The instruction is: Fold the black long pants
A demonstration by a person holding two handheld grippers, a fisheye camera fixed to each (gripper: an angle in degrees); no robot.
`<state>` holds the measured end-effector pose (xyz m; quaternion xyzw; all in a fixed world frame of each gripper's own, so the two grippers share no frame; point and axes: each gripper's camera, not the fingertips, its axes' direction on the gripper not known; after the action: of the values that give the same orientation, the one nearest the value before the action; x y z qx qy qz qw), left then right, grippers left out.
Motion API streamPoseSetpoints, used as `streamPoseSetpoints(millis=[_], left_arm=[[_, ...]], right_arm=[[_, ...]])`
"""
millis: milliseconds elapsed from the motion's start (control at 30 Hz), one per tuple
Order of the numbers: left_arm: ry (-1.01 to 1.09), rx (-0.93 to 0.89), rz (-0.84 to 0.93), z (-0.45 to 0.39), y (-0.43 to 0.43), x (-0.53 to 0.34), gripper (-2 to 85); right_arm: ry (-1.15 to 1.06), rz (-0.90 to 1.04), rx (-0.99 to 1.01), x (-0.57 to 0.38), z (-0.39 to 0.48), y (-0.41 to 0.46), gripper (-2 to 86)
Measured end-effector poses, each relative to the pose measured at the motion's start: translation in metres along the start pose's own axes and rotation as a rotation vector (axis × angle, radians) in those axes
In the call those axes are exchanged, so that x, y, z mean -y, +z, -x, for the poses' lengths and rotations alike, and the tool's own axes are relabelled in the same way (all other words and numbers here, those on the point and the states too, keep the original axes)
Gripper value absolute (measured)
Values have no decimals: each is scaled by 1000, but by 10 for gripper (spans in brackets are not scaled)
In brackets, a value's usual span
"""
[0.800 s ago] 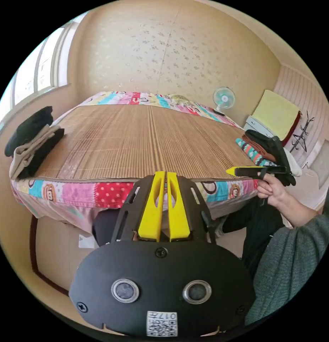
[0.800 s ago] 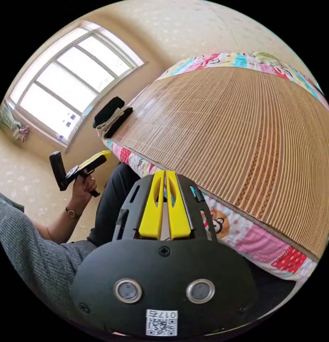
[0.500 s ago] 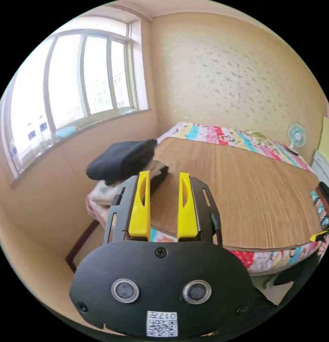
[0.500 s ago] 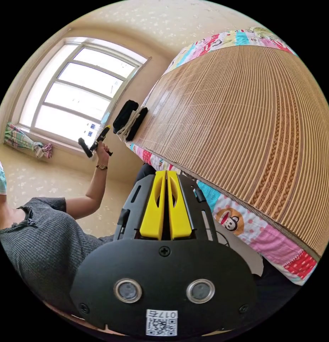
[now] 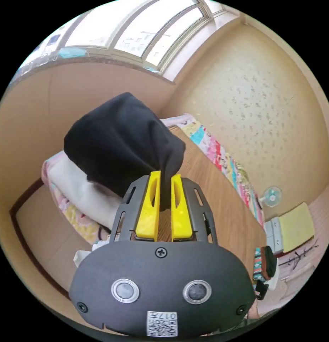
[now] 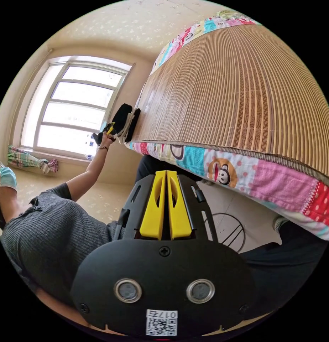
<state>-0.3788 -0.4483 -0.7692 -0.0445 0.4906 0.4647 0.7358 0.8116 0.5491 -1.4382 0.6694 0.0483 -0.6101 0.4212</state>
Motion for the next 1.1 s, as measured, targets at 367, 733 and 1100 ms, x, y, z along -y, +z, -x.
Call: streamPoseSetpoints(millis=[367, 733, 1100], left_arm=[[532, -326, 145, -394, 96, -204, 53], [578, -564, 742, -511, 173, -624, 45], [760, -474, 797, -537, 133, -585, 52]], right_arm=[[-84, -147, 74, -4, 12, -63, 3], [85, -281, 6, -37, -48, -122, 24], [206, -500, -123, 115, -105, -161, 147]])
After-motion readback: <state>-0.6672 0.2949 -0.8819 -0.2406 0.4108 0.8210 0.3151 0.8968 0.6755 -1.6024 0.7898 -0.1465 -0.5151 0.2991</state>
